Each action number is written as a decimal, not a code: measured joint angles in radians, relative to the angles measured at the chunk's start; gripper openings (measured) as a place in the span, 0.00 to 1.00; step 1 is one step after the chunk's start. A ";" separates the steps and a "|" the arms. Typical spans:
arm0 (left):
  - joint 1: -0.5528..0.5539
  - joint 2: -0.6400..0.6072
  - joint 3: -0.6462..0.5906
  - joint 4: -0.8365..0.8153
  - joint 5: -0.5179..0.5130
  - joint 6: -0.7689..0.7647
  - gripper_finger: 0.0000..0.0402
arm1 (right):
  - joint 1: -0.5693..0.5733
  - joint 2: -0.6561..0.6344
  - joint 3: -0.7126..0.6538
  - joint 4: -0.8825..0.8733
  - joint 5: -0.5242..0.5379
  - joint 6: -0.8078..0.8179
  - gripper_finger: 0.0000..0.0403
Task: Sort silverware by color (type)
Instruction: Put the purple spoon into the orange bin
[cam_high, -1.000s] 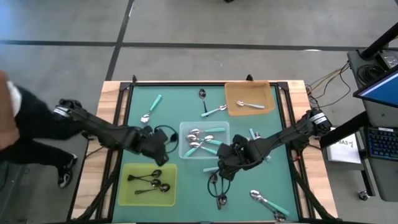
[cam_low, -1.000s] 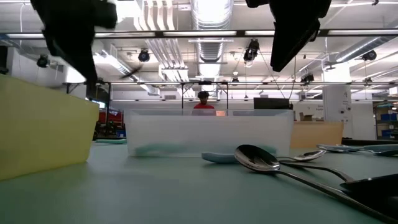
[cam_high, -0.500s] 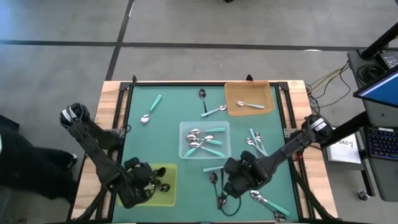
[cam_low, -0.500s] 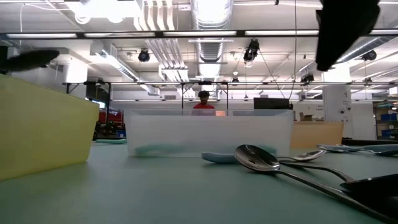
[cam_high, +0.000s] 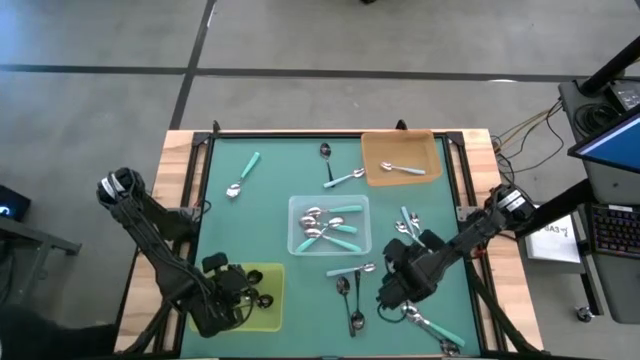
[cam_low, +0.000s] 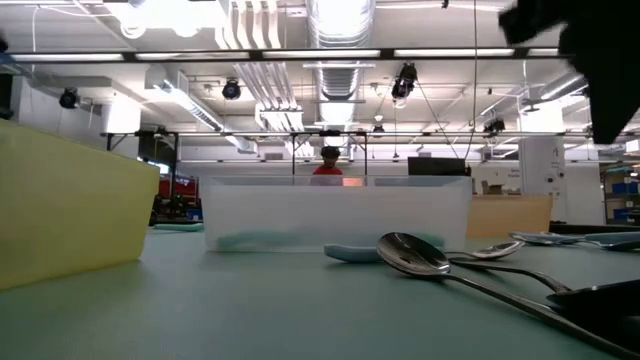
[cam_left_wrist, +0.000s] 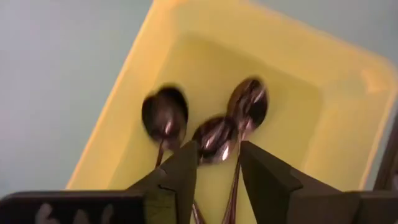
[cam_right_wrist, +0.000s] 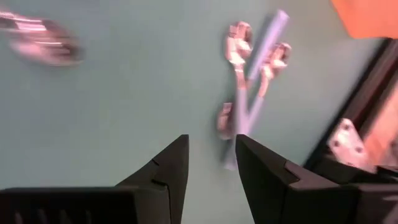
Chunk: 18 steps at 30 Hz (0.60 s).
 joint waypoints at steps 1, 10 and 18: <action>0.000 0.000 0.009 0.000 -0.016 0.015 0.28 | -0.011 -0.002 -0.034 0.002 -0.012 -0.005 0.31; 0.001 -0.001 0.119 -0.007 -0.136 0.151 0.29 | -0.124 -0.132 -0.327 0.139 -0.175 -0.068 0.31; 0.001 -0.001 0.206 -0.036 -0.224 0.205 0.29 | -0.187 -0.362 -0.527 0.355 -0.187 -0.056 0.31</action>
